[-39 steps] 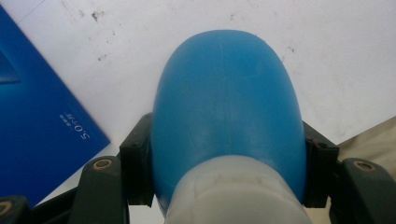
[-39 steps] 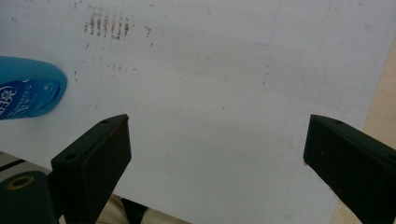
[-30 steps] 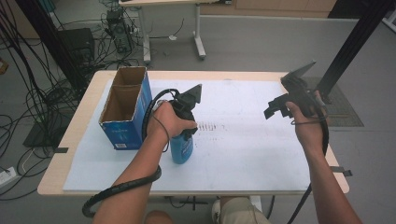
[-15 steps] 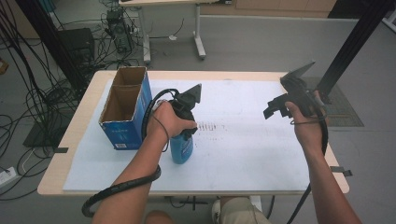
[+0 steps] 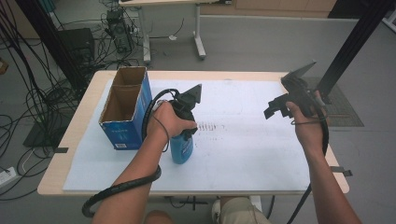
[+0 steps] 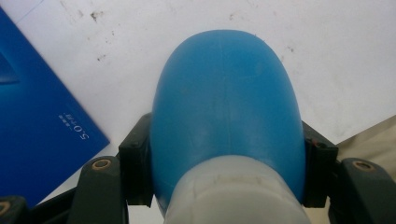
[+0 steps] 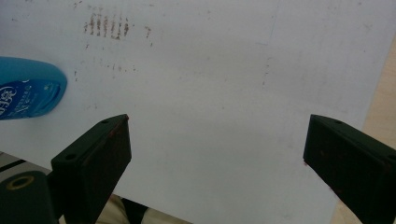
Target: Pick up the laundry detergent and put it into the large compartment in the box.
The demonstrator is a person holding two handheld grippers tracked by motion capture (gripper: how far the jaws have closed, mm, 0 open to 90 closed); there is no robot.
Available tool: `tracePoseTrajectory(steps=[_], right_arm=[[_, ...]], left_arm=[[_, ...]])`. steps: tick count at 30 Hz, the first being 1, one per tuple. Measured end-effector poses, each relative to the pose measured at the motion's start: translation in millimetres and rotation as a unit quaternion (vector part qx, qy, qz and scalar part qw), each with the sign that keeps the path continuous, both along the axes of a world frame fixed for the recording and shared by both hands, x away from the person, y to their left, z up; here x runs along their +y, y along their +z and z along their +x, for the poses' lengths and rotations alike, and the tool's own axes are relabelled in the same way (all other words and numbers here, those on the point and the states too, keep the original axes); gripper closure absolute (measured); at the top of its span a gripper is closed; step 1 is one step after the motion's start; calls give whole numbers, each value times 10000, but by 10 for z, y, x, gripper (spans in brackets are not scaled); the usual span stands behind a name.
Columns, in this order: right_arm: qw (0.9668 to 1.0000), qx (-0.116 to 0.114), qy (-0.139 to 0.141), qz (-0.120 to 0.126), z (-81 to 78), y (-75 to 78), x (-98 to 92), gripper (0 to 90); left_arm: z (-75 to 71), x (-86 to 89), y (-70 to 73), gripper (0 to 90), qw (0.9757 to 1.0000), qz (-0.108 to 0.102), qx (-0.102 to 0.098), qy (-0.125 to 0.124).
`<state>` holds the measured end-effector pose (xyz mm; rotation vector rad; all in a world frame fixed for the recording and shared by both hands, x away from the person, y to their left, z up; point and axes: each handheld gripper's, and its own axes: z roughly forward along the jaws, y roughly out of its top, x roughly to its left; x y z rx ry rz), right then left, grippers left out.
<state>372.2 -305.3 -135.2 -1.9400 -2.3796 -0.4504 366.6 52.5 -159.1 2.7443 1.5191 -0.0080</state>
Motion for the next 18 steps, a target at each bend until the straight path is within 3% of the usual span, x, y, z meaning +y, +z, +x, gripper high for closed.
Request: tracePoseTrajectory(steps=[18], right_arm=[[10000, -4, 1, 5, -4, 5, -2, 76]], left_arm=[[0, -6, -1, 376, 10000, 11, 7, -7]])
